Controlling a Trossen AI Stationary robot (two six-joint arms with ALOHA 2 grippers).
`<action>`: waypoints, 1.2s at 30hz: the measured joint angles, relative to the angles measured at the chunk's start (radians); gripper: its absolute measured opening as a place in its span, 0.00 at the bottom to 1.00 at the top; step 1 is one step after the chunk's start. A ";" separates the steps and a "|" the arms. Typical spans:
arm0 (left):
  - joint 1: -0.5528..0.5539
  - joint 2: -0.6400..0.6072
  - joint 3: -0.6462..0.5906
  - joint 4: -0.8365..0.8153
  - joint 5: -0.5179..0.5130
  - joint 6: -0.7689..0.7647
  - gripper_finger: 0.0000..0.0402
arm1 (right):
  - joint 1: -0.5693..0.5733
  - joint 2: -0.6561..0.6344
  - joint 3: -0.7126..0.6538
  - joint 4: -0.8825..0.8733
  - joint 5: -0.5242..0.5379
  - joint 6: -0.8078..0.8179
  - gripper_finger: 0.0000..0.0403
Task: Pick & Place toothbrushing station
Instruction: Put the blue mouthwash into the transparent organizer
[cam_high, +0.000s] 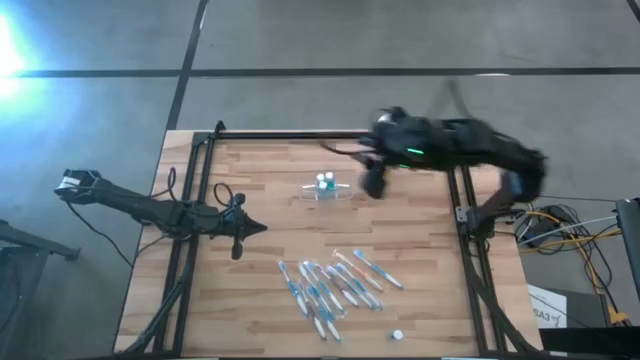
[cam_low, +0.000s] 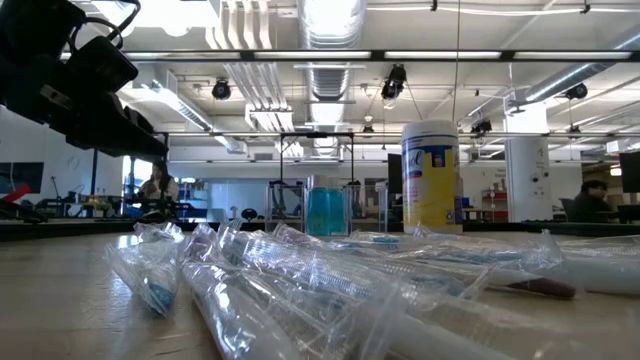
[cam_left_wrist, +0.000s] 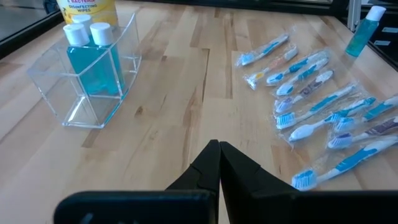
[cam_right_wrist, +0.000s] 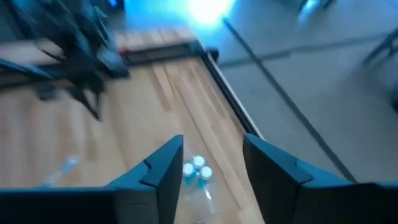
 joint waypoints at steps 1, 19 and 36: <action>0.000 0.000 0.000 0.000 0.000 0.000 0.02 | 0.042 -0.054 -0.031 0.004 0.031 0.020 0.37; 0.000 0.000 -0.003 0.089 -0.001 0.019 0.02 | 0.809 -0.577 -0.830 0.329 0.575 0.346 0.02; 0.000 0.000 -0.003 0.093 0.000 0.054 0.02 | 0.797 -0.948 -1.514 1.241 -0.028 -0.276 0.02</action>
